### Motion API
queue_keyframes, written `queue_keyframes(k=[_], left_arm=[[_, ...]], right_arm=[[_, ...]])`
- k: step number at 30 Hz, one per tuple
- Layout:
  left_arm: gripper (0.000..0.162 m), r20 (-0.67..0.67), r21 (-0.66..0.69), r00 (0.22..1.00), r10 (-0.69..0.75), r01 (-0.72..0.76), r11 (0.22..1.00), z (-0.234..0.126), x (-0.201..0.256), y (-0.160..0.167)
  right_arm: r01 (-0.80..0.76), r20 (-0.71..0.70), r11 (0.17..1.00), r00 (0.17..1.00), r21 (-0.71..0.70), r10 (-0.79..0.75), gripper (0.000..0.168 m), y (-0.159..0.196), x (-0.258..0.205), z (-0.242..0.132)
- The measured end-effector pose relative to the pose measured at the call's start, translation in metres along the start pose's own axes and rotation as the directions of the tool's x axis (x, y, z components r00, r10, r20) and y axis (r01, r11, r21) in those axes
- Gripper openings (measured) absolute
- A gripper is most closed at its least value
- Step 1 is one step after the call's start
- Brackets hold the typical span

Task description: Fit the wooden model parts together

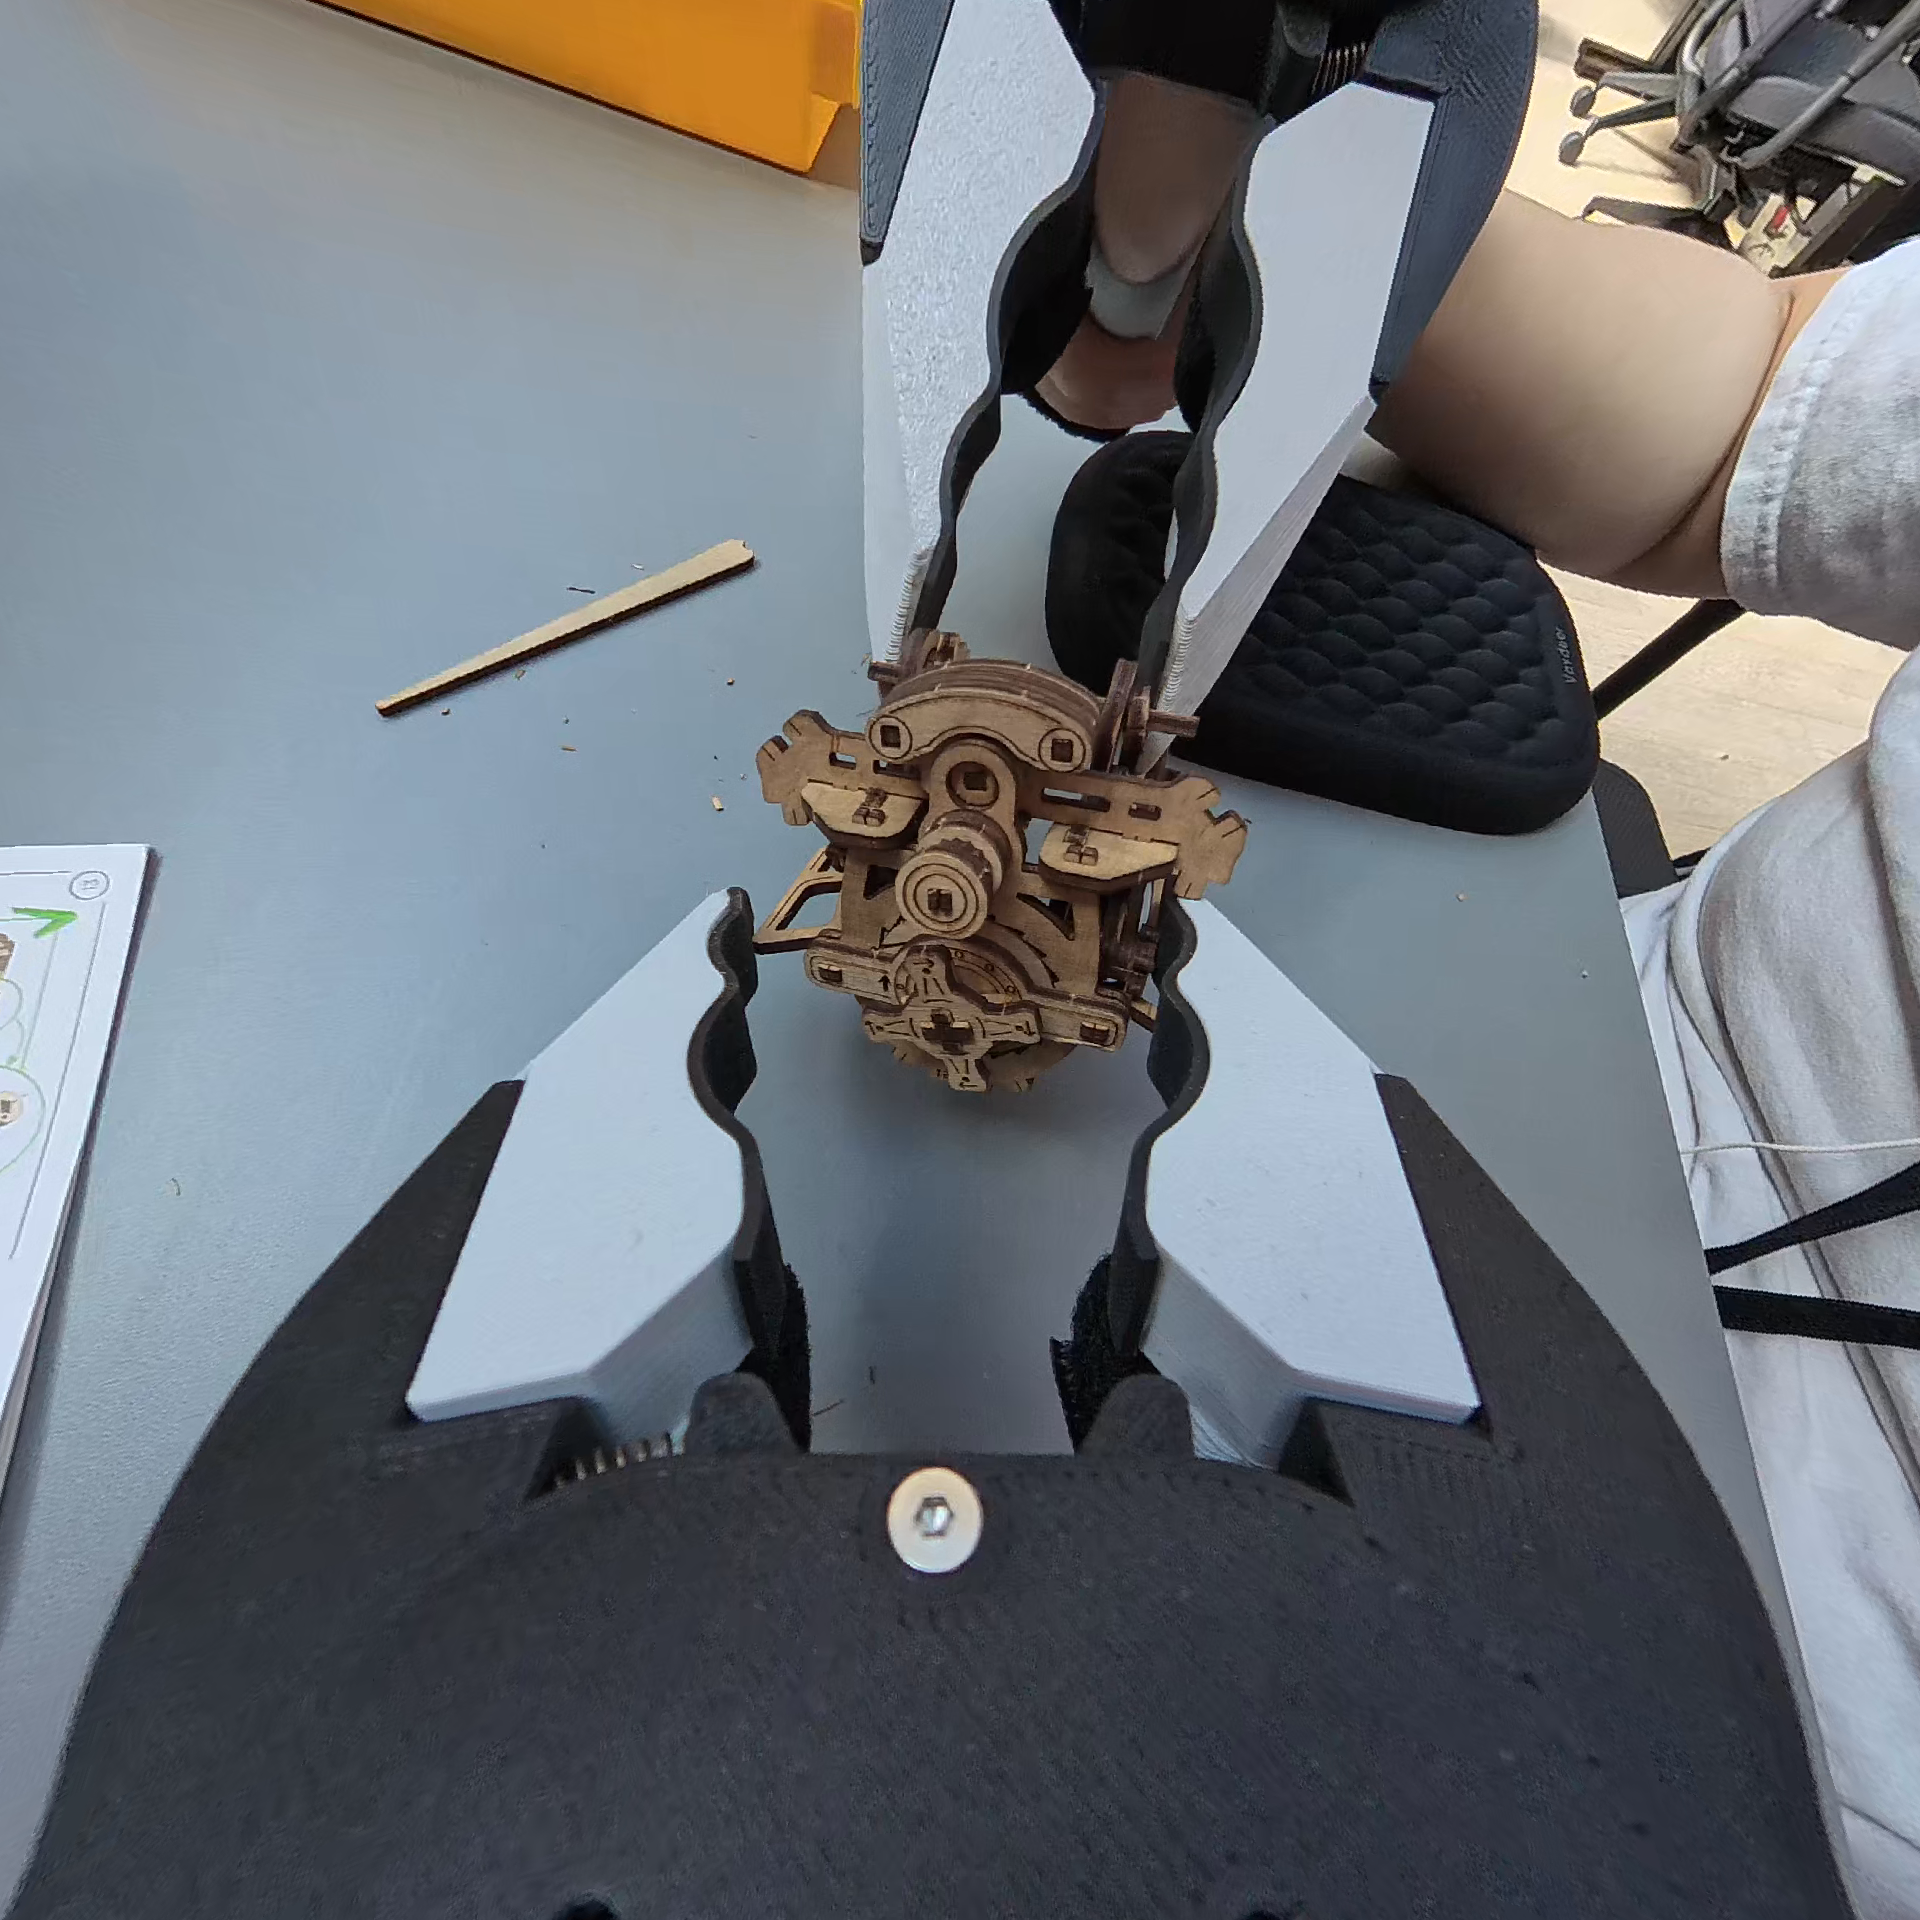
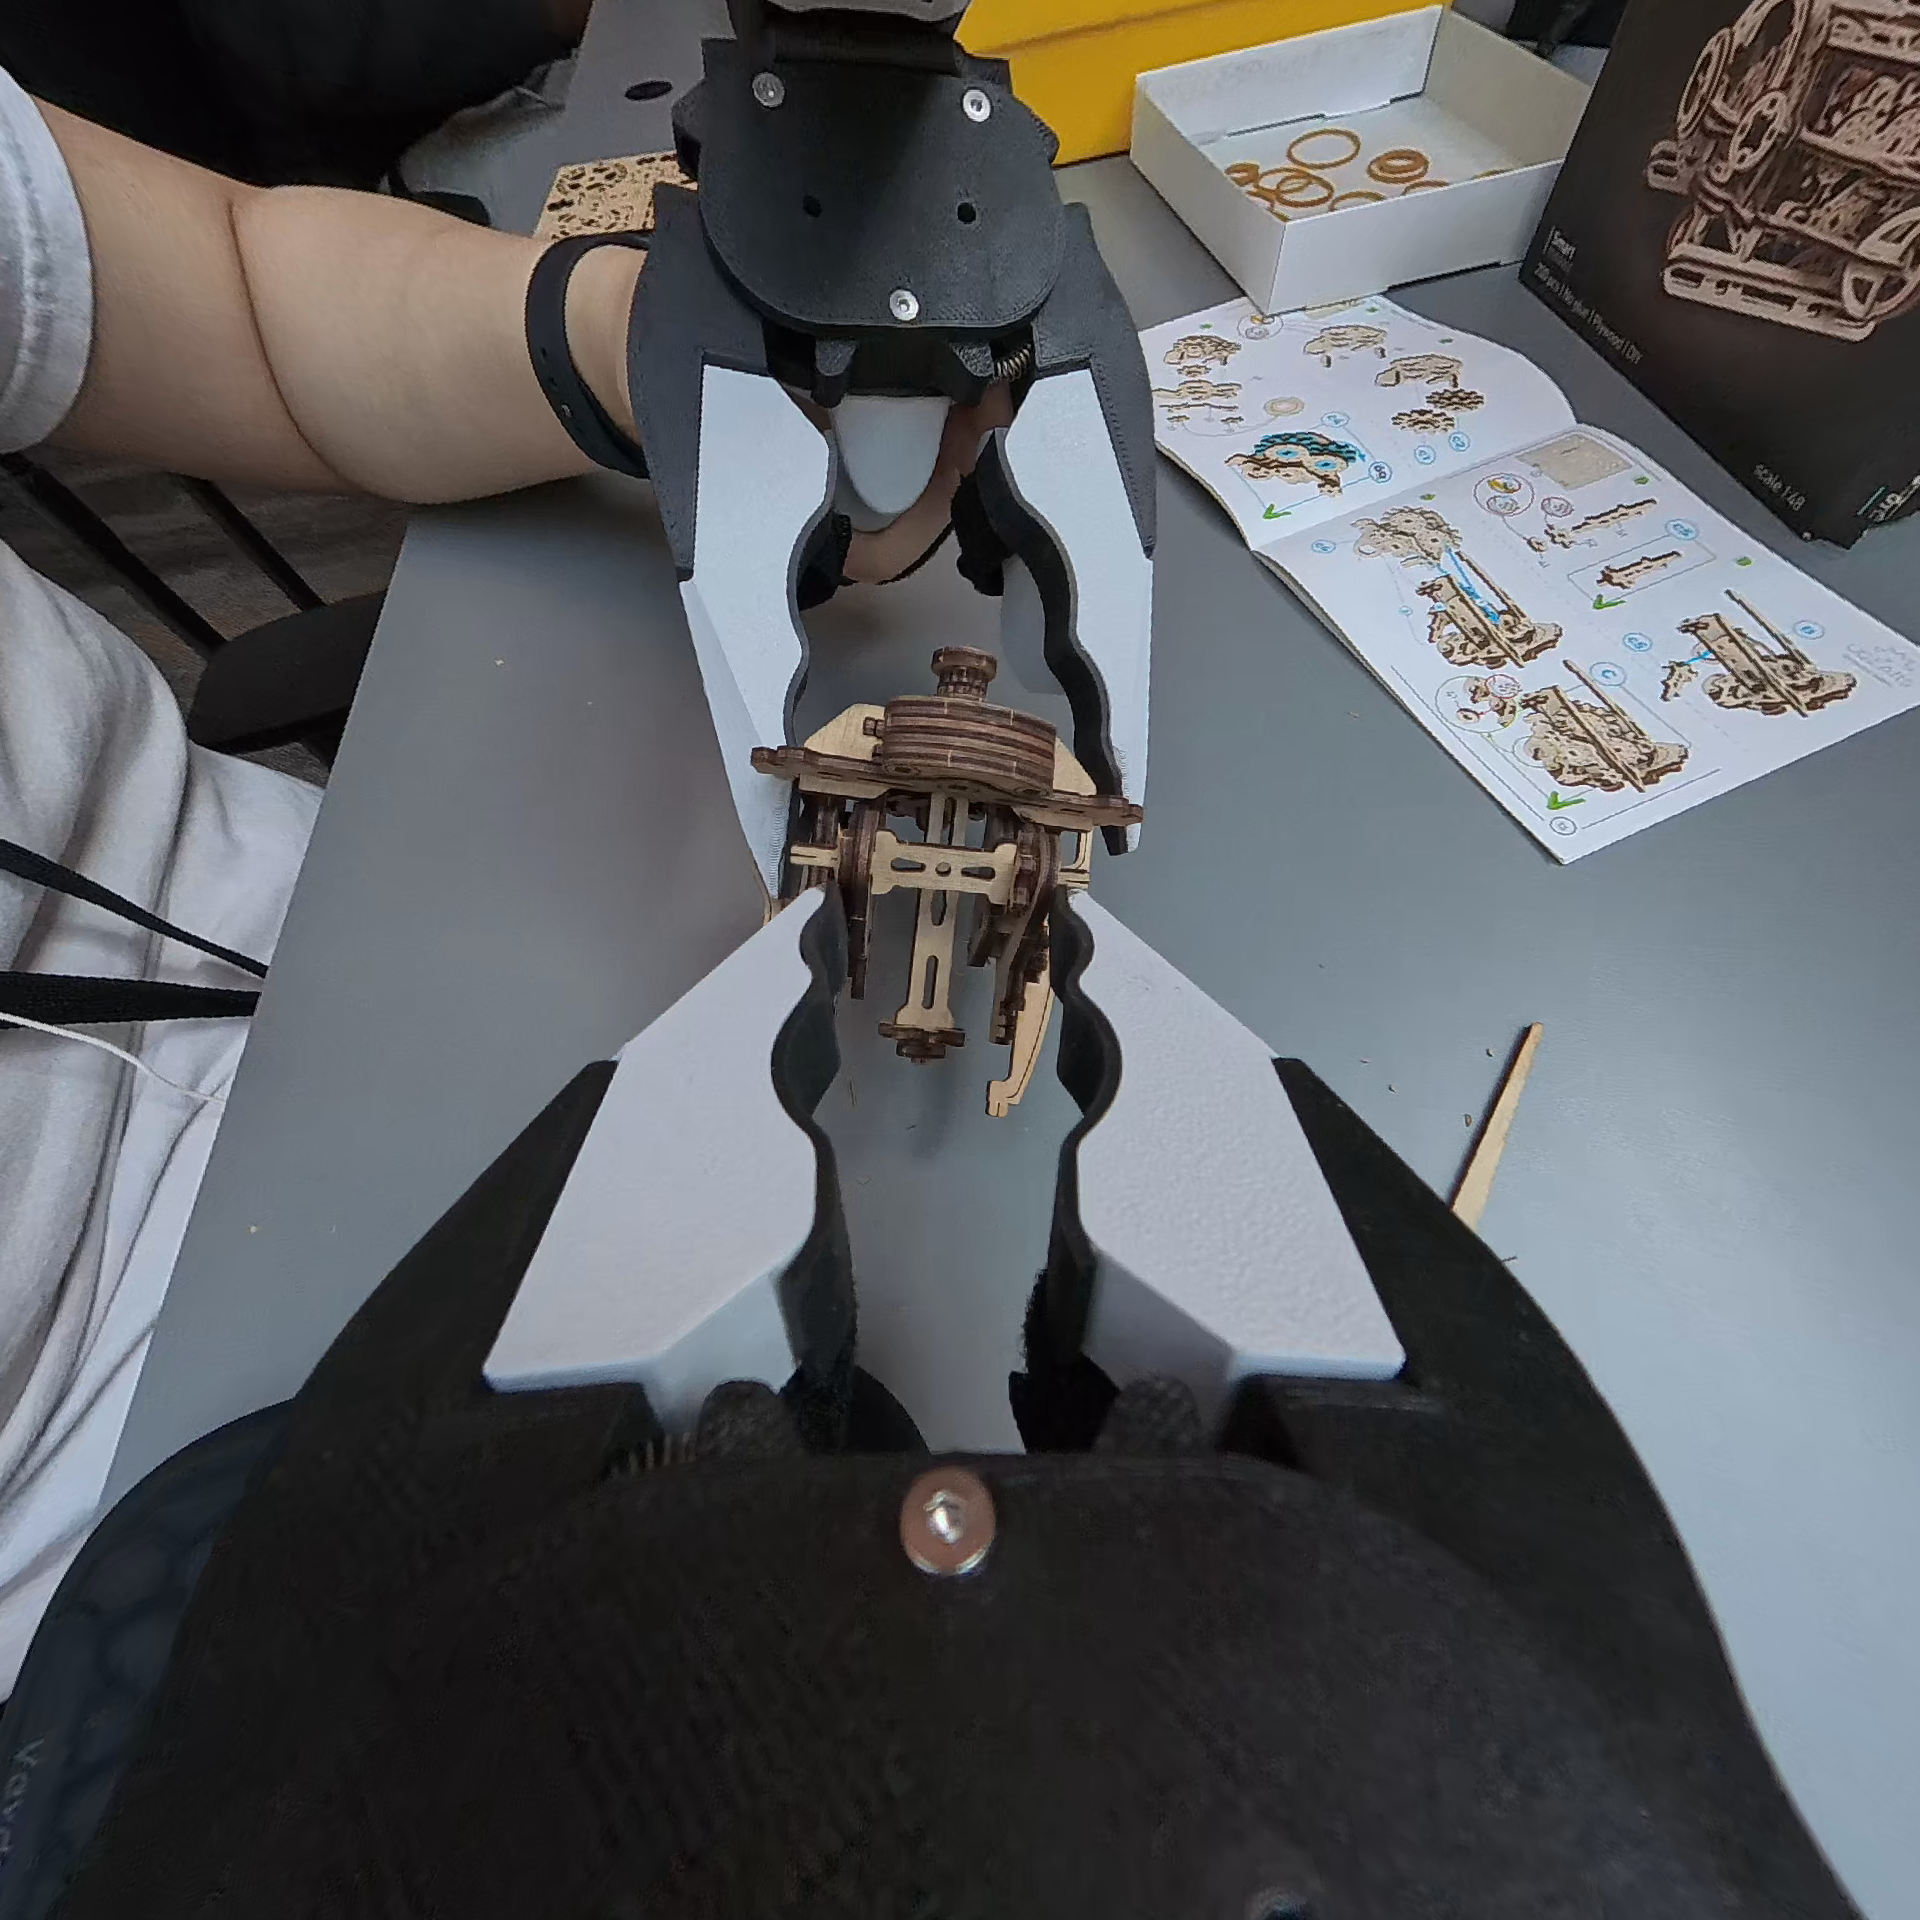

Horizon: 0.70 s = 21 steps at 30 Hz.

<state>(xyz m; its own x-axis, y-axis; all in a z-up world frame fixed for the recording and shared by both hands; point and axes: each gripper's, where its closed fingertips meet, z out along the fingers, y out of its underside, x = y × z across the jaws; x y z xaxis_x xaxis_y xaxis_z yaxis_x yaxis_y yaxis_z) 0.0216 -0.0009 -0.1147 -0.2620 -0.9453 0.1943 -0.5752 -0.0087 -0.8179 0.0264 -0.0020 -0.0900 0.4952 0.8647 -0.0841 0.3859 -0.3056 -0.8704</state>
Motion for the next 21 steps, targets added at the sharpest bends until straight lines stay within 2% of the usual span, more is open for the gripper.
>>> queue_keyframes(k=[5,8,9,12,21], left_arm=[[0.076,0.024,-0.013,0.999,0.021,-0.02,1.0,0.0012,-0.0019,0.0018],[0.076,0.021,-0.01,1.0,0.009,-0.009,1.0,0.0014,-0.0026,0.0021],[0.076,0.016,-0.005,1.0,0.003,-0.003,1.0,0.0011,-0.0025,0.0014],[0.076,0.008,0.008,1.0,-0.003,0.003,1.0,-0.0005,-0.0019,-0.0008],[0.076,0.024,0.017,1.0,-0.001,0.001,1.0,0.0012,-0.0014,-0.003]], right_arm=[[-0.025,0.003,1.0,1.0,0.002,0.025,0.037,0.0007,0.0014,0.0008],[-0.027,0.016,1.0,1.0,0.006,0.026,0.044,-0.0007,-0.0011,0.0011],[-0.022,0.0,1.0,1.0,0.009,0.022,0.037,-0.001,0.0009,0.0011],[0.006,-0.018,1.0,1.0,0.017,-0.006,0.037,-0.0034,0.0012,0.0002],[-0.107,0.032,0.993,0.994,0.043,0.105,0.037,-0.0046,0.0021,-0.0013]])
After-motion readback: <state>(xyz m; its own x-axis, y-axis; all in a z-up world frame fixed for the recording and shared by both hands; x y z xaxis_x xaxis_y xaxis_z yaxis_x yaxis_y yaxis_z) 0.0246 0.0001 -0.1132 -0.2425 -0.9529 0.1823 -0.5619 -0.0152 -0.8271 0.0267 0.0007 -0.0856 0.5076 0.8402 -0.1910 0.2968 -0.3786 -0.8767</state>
